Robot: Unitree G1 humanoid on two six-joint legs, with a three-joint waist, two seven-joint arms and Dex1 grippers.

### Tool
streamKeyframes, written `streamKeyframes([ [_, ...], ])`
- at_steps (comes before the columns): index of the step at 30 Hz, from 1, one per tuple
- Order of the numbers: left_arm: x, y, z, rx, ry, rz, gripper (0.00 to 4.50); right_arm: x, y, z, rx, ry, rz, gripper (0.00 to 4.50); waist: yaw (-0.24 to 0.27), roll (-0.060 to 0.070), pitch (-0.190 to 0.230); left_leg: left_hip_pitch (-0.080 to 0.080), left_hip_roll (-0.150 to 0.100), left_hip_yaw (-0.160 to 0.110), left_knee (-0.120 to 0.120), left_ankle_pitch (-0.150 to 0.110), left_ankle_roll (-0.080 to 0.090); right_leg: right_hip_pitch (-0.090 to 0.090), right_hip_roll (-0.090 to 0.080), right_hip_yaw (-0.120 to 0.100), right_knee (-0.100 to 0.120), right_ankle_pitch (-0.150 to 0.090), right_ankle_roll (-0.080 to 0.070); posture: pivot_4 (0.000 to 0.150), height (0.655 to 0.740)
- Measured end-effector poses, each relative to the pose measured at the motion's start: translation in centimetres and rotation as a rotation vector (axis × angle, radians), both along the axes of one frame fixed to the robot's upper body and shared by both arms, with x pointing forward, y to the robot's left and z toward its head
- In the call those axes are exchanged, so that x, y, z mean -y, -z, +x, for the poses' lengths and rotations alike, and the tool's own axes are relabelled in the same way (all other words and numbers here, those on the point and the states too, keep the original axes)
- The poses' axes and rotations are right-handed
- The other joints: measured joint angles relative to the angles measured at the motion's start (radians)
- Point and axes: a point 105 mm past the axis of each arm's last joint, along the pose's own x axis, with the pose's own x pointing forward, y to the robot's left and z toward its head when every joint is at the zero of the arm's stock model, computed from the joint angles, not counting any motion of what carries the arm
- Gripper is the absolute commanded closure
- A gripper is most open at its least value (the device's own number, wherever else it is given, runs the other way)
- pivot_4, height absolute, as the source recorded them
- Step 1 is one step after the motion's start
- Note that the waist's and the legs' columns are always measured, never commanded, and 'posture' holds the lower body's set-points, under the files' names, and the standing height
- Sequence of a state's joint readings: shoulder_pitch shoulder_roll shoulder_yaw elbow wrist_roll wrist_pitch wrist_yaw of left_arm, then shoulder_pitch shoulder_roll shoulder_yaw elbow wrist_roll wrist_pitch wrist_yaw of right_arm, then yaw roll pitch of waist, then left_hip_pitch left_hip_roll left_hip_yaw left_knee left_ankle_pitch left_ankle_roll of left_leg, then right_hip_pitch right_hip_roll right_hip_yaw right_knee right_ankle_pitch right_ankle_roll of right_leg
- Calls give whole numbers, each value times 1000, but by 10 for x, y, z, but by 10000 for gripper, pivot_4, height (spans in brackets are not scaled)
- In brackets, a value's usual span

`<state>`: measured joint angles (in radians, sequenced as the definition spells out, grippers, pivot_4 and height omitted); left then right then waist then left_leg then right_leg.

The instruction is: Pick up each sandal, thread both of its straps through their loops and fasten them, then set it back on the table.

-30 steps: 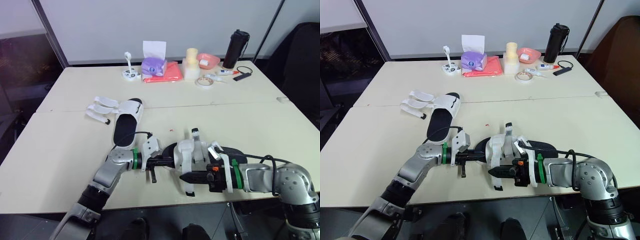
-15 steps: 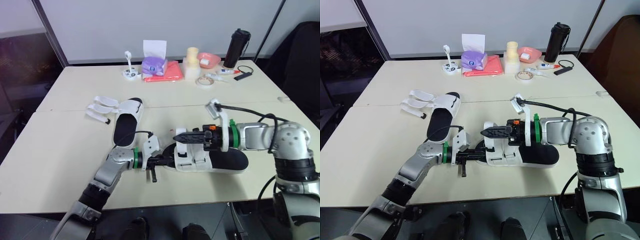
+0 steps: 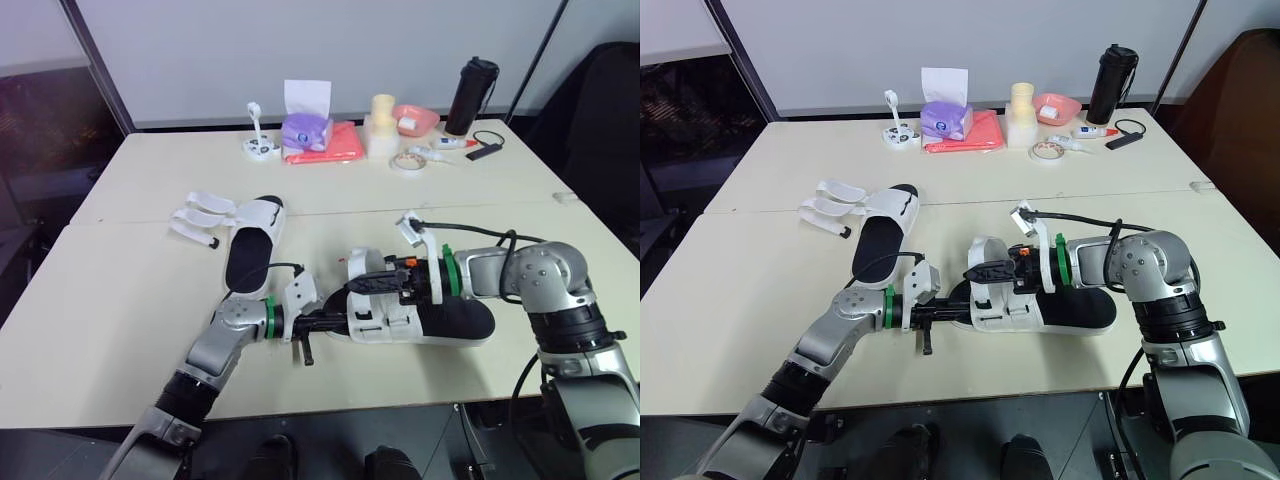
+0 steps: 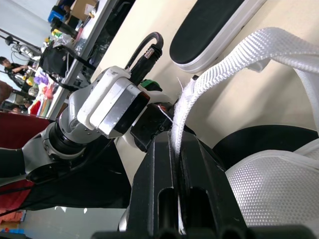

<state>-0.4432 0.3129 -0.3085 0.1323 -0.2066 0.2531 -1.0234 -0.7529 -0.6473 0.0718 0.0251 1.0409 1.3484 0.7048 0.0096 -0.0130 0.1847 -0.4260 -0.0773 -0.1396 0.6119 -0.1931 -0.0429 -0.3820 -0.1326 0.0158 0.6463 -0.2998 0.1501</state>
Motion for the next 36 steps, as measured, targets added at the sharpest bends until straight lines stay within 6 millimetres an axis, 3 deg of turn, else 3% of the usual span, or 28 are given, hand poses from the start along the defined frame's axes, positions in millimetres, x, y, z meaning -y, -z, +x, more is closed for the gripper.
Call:
streamKeyframes([
  [15, 1, 0, 0, 0, 3, 1, 45000, 6, 16, -8, -2, 7, -18, 44141, 1, 0, 0, 0, 0, 0, 0, 0, 0, 0, 0, 0, 0, 0, 0, 1500, 7400],
  [36, 2, -1, -1, 0, 5, -1, 45000, 18, 29, 1, 86, 29, -105, 44141, 2, 0, 0, 0, 0, 0, 0, 0, 0, 0, 0, 0, 0, 0, 0, 1500, 7400],
])
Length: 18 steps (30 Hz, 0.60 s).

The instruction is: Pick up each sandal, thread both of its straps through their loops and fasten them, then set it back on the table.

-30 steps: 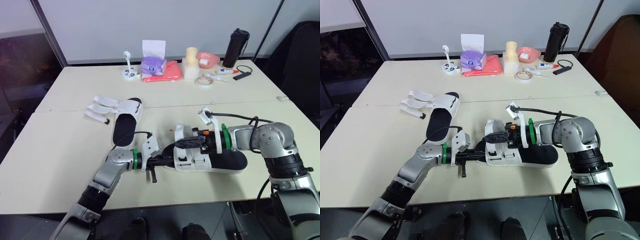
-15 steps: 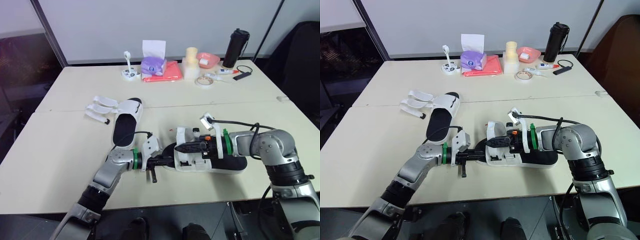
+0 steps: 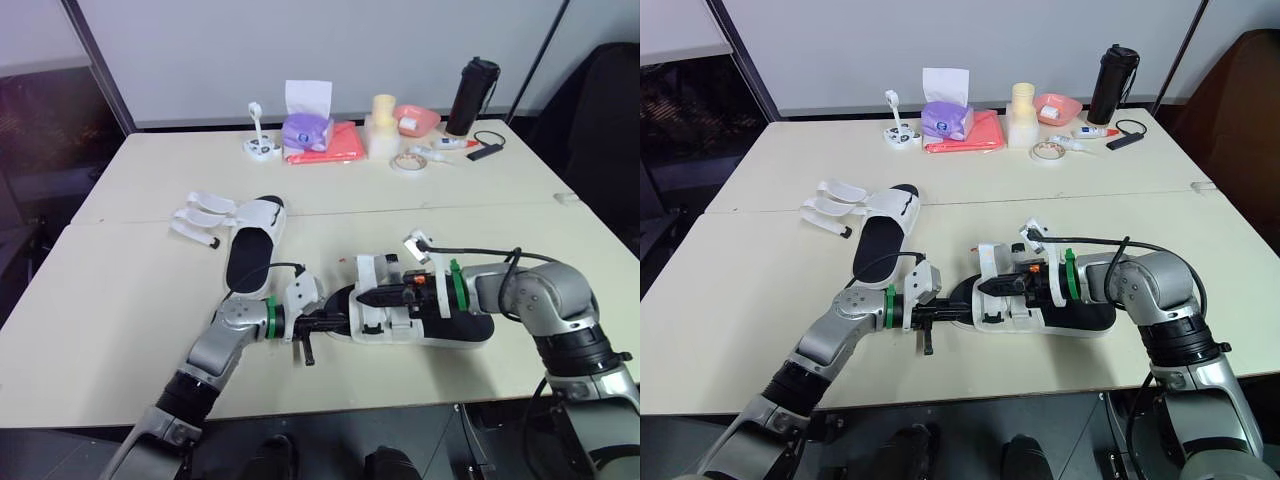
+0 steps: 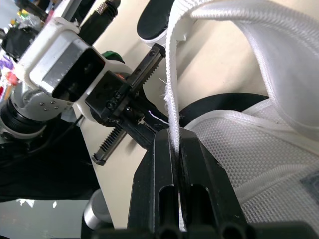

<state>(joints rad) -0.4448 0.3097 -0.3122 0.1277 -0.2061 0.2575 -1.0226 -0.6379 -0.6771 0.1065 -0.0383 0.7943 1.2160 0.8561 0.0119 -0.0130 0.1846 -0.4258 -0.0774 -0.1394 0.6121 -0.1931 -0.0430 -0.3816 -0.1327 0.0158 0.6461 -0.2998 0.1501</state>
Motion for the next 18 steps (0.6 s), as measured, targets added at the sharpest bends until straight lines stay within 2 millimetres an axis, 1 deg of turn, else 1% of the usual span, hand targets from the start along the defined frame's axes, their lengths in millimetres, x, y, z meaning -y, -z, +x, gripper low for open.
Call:
streamKeyframes([
  [8, 1, 0, 0, -3, 0, -3, 45000, 1, 3, -3, 27, -42, -42, 44141, 2, 0, 0, 0, 0, 0, 0, 0, 0, 0, 0, 0, 0, 0, 0, 1500, 7400],
  [18, 2, 0, 0, -4, 1, -7, 45000, 2, 6, -13, 222, -138, -198, 44141, 3, 0, 0, 0, 0, 0, 0, 0, 0, 1, 0, 0, -1, 0, 0, 1500, 7400],
])
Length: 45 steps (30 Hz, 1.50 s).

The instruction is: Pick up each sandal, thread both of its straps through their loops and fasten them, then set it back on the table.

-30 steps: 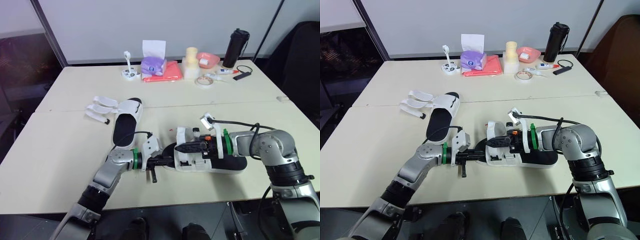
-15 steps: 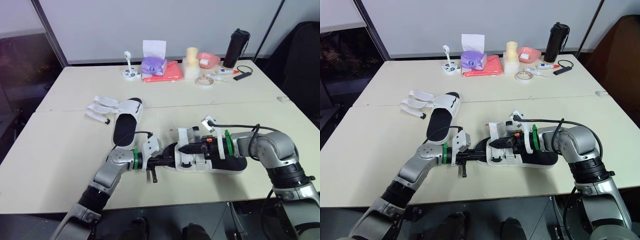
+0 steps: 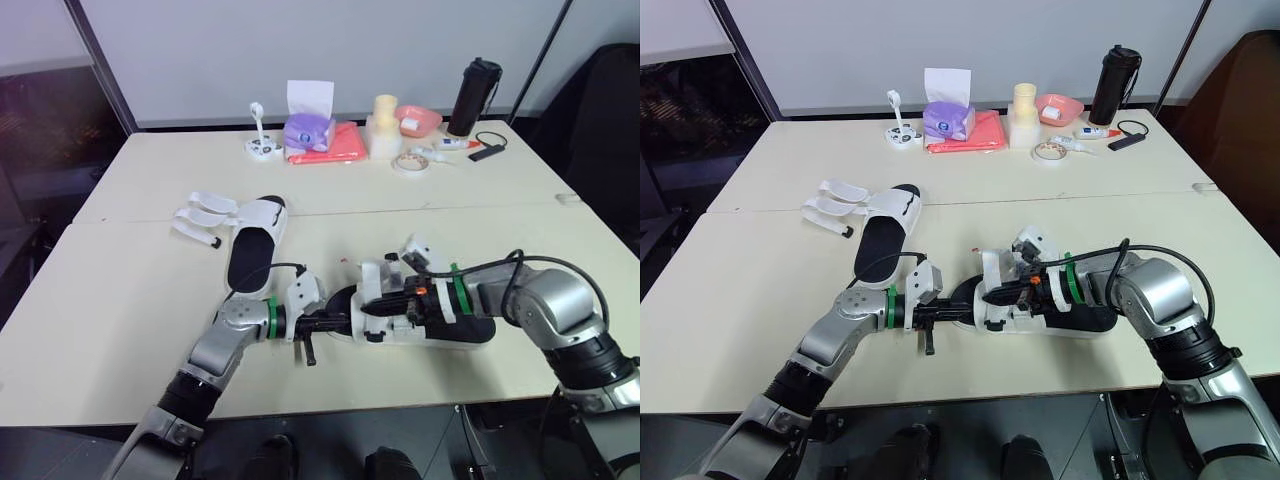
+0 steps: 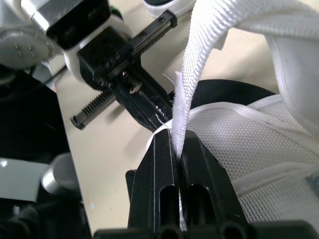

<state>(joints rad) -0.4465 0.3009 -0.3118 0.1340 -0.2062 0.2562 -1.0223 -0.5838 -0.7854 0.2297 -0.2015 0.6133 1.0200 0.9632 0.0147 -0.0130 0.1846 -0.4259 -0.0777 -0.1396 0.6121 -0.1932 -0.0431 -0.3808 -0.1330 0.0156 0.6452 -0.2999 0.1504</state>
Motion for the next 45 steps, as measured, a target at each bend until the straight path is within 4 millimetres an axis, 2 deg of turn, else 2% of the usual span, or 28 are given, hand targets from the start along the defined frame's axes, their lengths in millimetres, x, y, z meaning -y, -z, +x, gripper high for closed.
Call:
streamKeyframes([
  [10, 2, 0, 0, -1, 2, -5, 45000, 0, 1, -7, 95, -45, -59, 44141, 0, 0, 0, 0, 0, 0, 0, 0, 0, 0, 0, 0, 0, 0, 0, 1500, 7400],
  [25, 1, 1, 1, -5, -2, -1, 45000, -13, 2, -13, 46, -56, -17, 44141, -5, 0, 0, 0, 1, 0, -1, 0, 0, -1, 1, 0, 0, 0, 0, 1500, 7400],
  [34, 2, 0, 1, -5, -3, -4, 45000, -13, 2, -14, 37, -65, -33, 44141, -5, 0, 0, 0, 1, 0, -1, 0, 0, -1, 1, 0, 1, 0, 0, 1500, 7400],
  [37, 3, 0, 1, -5, -2, -8, 45000, -12, 3, -18, 29, -75, -44, 36409, -3, 0, 0, 0, 1, 0, -1, 0, 0, -1, 1, 0, 0, 0, 0, 1500, 7400],
  [40, 4, 0, 1, -5, 0, -11, 45000, -11, 3, -27, 17, -104, -52, 22825, -2, 0, 0, 0, 1, 0, -1, 0, 0, -1, 1, 0, 0, 0, 0, 1500, 7400],
  [41, 5, -1, 1, -5, 1, -13, 45000, -10, 1, -31, 14, -117, -51, 15560, -1, 0, 0, 0, 1, 0, -1, 0, 0, -1, 0, 0, 0, 0, 0, 1500, 7400],
  [42, 5, 0, 1, -5, 1, -13, 45000, -9, 0, -34, 11, -122, -53, 12425, -1, 0, 0, 0, 1, 0, 0, 0, 0, -1, 0, 0, 0, 0, 0, 1500, 7400],
  [45, 5, 0, 0, -8, 0, -13, 45000, 1, -12, -39, 17, -111, -66, 12425, -1, 0, 0, 0, 1, 0, 0, 0, 0, -1, 0, 0, 0, 0, 0, 1500, 7400],
])
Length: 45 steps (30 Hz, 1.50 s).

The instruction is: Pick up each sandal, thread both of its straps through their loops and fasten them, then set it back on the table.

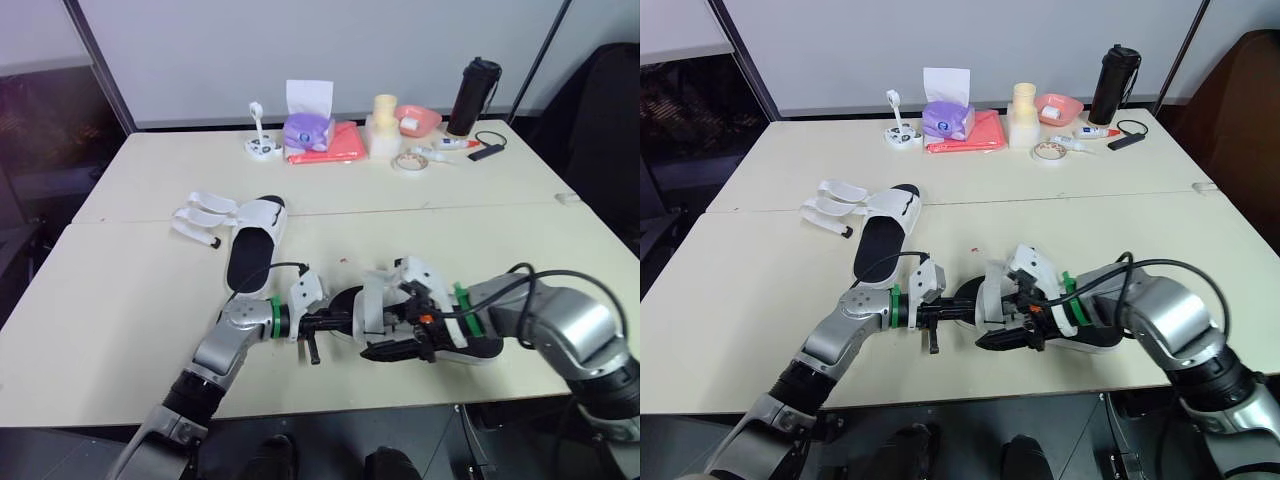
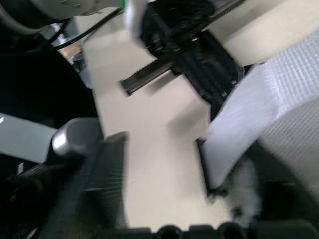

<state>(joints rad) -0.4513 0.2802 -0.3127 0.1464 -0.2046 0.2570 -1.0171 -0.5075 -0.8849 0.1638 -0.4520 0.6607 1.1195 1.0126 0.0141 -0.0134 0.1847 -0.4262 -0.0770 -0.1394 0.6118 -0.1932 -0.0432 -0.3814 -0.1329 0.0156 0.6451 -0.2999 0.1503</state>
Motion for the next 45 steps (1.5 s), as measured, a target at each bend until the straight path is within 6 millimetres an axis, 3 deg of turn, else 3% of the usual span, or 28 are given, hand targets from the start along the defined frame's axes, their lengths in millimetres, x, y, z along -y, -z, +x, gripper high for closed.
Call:
streamKeyframes([
  [3, 0, 1, -1, -3, 1, 0, 45000, 14, -14, -6, 14, 33, -8, 12425, 0, 0, 0, 0, 0, 0, 0, 0, 0, 0, 0, 0, 0, 0, 0, 1500, 7400],
  [10, 0, 1, -1, -5, 2, -2, 45000, 23, -28, -29, -17, 55, 27, 12425, 0, 0, 0, -1, 1, 1, 0, 0, 0, 0, 0, 0, 0, 0, 0, 1500, 7400],
  [12, 0, 1, -1, -6, 2, -2, 45000, 24, -23, -34, -53, 94, 67, 12425, 1, -1, 0, 0, 1, 0, 0, 0, 0, 0, 0, 0, 0, 0, 0, 1500, 7400],
  [18, 1, 2, -1, -10, 0, -5, 45000, 21, 28, -44, -144, 239, 85, 12425, 0, -1, 0, -1, 0, 1, 0, 0, 0, -1, 0, 0, 0, 0, 0, 1500, 7400],
  [28, 0, 2, -4, -22, -2, -3, 45000, 13, 50, -25, -92, 418, 156, 12425, -2, 0, 0, 0, 1, 1, 0, 0, 0, -1, 0, 0, 0, 0, 0, 1500, 7400],
  [45, -2, 2, -4, -26, -5, 0, 45000, -1, 44, -14, -81, 366, 157, 12425, -3, 0, 0, 0, 1, 0, 0, 0, 0, -1, 1, 0, 0, 0, 0, 1500, 7400],
])
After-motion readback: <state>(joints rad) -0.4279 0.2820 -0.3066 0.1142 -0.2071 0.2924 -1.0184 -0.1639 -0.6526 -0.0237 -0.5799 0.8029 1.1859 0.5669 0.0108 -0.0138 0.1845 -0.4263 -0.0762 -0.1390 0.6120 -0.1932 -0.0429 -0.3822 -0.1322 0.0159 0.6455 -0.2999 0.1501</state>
